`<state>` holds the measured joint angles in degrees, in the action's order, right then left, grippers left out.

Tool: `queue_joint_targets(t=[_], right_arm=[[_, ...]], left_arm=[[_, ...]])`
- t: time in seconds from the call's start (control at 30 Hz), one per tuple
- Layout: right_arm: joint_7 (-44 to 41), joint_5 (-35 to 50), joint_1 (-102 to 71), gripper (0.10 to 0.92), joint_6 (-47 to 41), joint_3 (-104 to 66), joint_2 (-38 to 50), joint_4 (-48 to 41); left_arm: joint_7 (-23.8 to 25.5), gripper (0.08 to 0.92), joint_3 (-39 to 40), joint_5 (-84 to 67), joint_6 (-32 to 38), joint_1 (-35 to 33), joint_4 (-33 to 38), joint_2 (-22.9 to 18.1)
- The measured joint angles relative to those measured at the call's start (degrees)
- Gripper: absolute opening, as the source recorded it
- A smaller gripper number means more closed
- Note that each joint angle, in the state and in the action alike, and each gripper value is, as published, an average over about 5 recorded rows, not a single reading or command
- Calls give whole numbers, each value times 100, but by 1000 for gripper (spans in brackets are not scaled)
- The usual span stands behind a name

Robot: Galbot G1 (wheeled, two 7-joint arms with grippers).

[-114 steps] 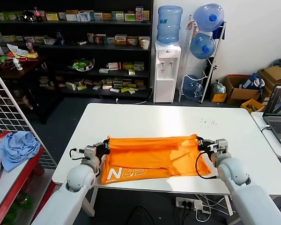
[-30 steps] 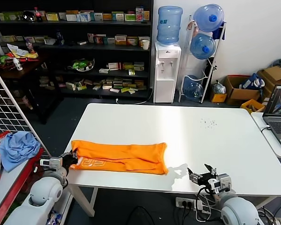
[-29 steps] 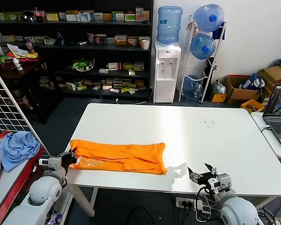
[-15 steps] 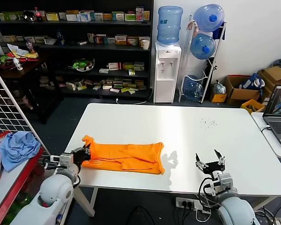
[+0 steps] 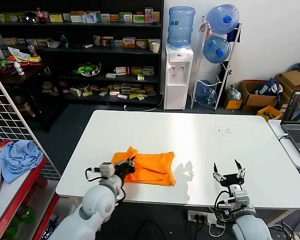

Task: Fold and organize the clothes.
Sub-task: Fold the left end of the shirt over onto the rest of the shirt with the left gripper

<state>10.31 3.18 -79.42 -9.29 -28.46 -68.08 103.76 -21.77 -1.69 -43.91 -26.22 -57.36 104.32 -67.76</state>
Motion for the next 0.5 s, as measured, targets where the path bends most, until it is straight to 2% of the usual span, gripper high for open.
queue_joint_targets(t=[0.33, 0.5], right_arm=[[10, -99, -16, 823, 57, -2, -118, -60], [18, -112, -18, 823, 59, 45, -137, -58]], left_arm=[[-176, 127, 559, -175, -23, 208, -152, -736], [-77, 244, 696, -148, 248, 226, -378, -983]])
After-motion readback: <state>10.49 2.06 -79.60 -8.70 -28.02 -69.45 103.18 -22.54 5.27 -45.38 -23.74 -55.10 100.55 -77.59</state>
